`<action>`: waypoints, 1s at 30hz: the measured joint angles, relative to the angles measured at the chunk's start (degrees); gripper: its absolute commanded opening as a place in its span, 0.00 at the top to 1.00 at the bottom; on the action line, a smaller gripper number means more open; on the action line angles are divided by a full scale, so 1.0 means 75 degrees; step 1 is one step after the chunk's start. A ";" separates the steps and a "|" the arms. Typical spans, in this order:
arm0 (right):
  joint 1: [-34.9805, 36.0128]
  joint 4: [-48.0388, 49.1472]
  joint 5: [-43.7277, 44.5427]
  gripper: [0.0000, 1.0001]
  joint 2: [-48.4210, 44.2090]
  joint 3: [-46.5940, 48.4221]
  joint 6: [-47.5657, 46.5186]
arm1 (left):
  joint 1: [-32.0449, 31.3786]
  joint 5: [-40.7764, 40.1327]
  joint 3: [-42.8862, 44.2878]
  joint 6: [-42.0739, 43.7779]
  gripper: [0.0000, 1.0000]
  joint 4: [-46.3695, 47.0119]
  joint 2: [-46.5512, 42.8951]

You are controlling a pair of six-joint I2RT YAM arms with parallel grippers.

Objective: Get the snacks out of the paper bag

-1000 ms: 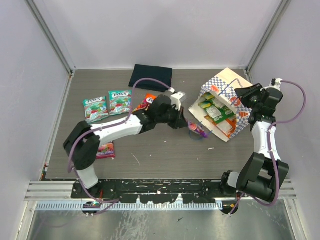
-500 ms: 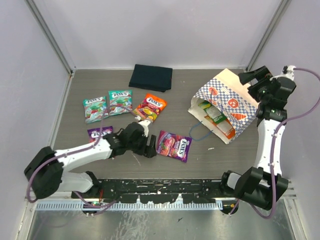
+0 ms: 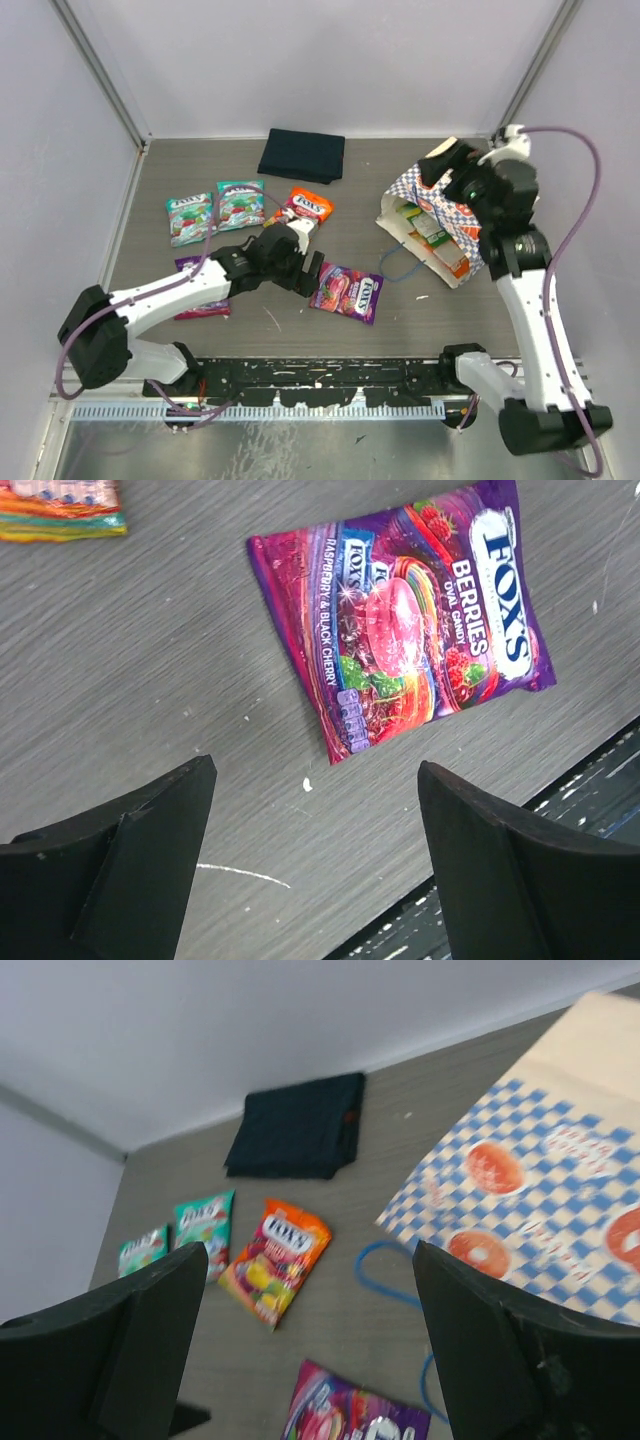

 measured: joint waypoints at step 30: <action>0.4459 -0.0038 0.1795 0.35 0.0344 -0.4707 0.1422 | 0.0315 0.2375 0.0128 0.0580 0.59 0.2352 0.2926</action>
